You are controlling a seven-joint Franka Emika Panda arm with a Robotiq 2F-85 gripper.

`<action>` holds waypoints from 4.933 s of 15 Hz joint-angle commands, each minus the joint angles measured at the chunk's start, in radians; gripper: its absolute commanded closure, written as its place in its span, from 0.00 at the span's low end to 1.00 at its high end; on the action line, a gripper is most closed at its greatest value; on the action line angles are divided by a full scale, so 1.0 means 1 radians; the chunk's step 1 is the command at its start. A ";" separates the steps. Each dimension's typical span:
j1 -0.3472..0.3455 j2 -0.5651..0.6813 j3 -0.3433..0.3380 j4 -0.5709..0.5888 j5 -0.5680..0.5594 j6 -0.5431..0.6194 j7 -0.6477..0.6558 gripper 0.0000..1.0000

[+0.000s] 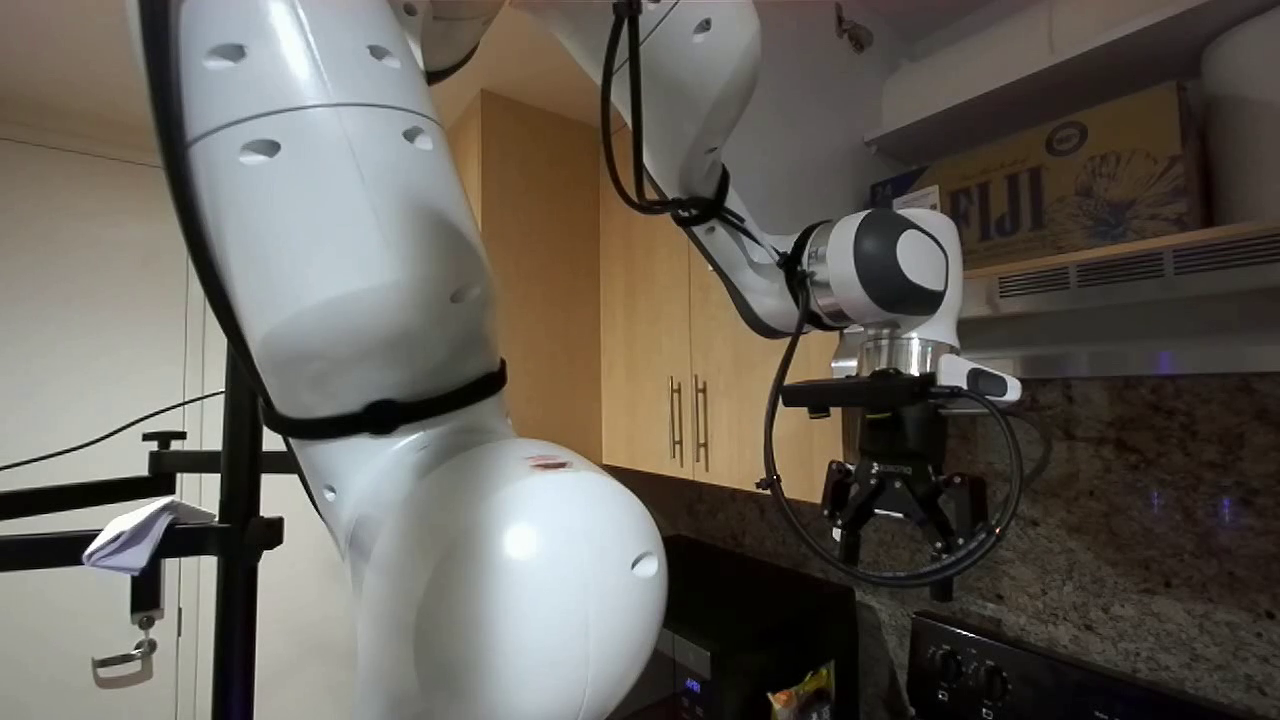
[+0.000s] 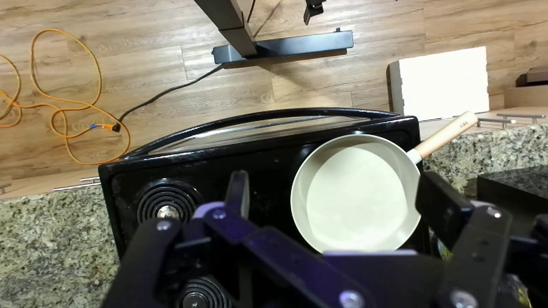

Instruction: Close the left cabinet door

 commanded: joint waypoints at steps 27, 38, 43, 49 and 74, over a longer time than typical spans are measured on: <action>0.034 -0.543 0.056 -0.105 -0.025 -0.050 -0.017 0.00; 0.135 -0.777 0.026 -0.062 0.034 -0.112 -0.150 0.00; 0.252 -0.890 0.054 -0.084 0.039 -0.098 -0.258 0.00; 0.278 -0.916 0.078 -0.071 0.029 -0.098 -0.237 0.00; 0.212 -0.797 0.365 0.067 -0.012 0.538 -0.107 0.00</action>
